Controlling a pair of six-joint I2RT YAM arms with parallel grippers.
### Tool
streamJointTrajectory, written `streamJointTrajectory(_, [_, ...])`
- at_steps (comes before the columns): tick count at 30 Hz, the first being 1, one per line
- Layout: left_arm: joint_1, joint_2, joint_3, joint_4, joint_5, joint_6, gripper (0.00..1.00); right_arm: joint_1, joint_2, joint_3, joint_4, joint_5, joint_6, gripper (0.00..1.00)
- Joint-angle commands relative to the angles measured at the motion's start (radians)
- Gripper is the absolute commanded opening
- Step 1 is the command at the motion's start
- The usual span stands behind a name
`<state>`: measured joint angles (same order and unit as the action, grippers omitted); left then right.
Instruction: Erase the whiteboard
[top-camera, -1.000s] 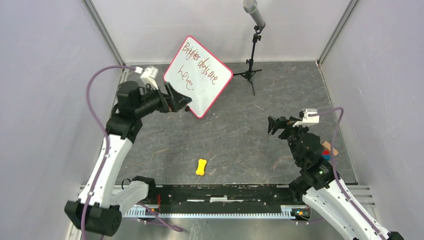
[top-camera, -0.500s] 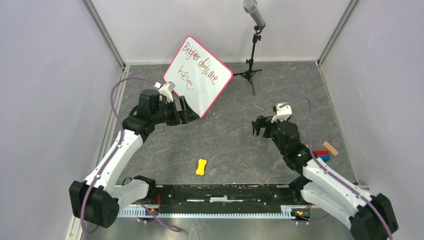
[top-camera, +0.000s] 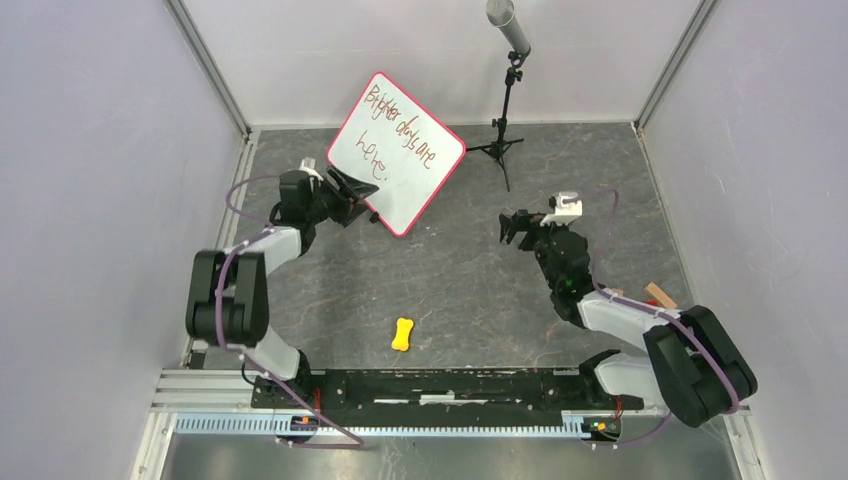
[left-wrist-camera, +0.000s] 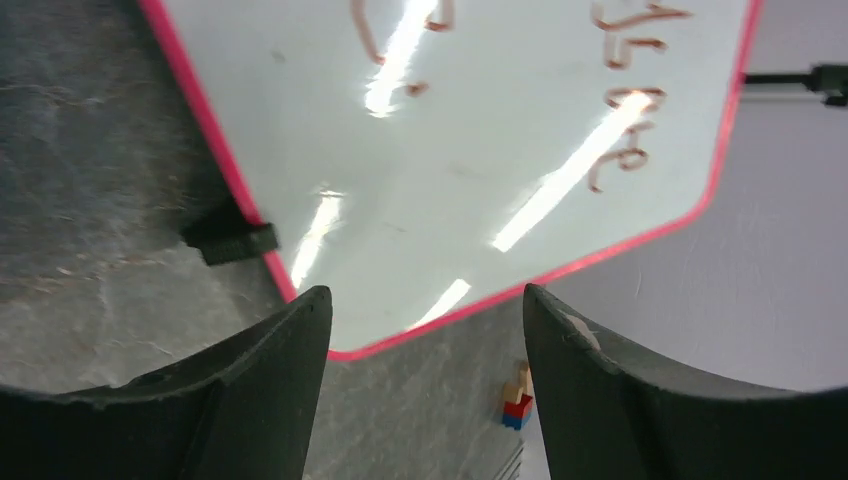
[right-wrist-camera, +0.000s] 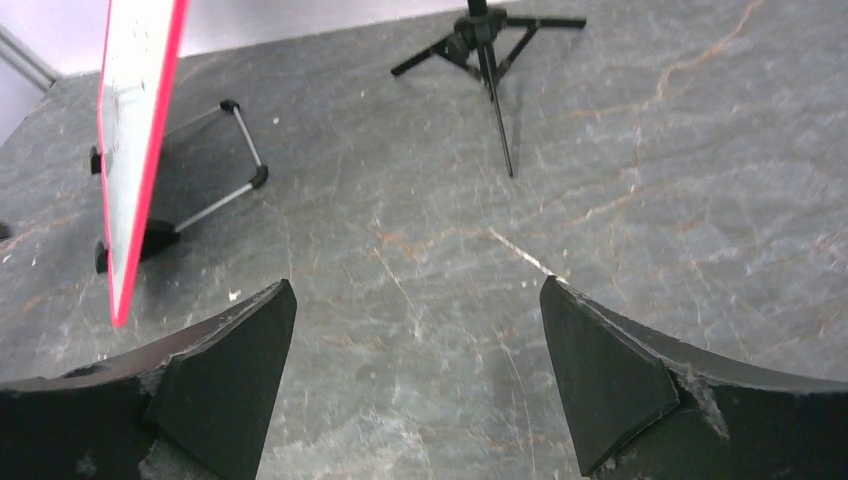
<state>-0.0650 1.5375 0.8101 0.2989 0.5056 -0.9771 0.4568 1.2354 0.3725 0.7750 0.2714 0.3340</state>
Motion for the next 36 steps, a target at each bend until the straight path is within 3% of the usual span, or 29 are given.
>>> streamJointTrajectory(1, [0.023,0.143,0.012,0.264,0.022,-0.137,0.80,-0.082,0.015,-0.095,0.228,-0.175,0.087,0.98])
streamJointTrajectory(4, [0.029,0.217,0.041,0.283,-0.036,-0.084,0.83,-0.120,0.022,-0.125,0.336,-0.266,0.109,0.98])
streamJointTrajectory(8, [0.028,0.326,0.098,0.326,-0.046,-0.087,0.84,-0.126,0.045,-0.101,0.324,-0.318,0.105,0.98])
streamJointTrajectory(10, [0.025,0.359,0.110,0.327,-0.063,-0.076,0.91,-0.132,0.052,-0.105,0.339,-0.331,0.111,0.98])
streamJointTrajectory(18, [-0.016,0.427,0.119,0.365,-0.083,-0.050,0.91,-0.161,0.082,-0.095,0.343,-0.366,0.135,0.98])
streamJointTrajectory(22, [-0.040,0.411,0.075,0.369,-0.097,-0.042,0.86,-0.170,0.097,-0.088,0.342,-0.378,0.138,0.98])
streamJointTrajectory(28, [-0.081,0.353,-0.039,0.431,-0.113,-0.086,0.70,-0.174,0.114,-0.083,0.346,-0.390,0.141,0.98])
streamJointTrajectory(36, [-0.191,0.223,-0.181,0.417,-0.227,-0.069,0.57,-0.190,0.147,-0.071,0.337,-0.418,0.146,0.98])
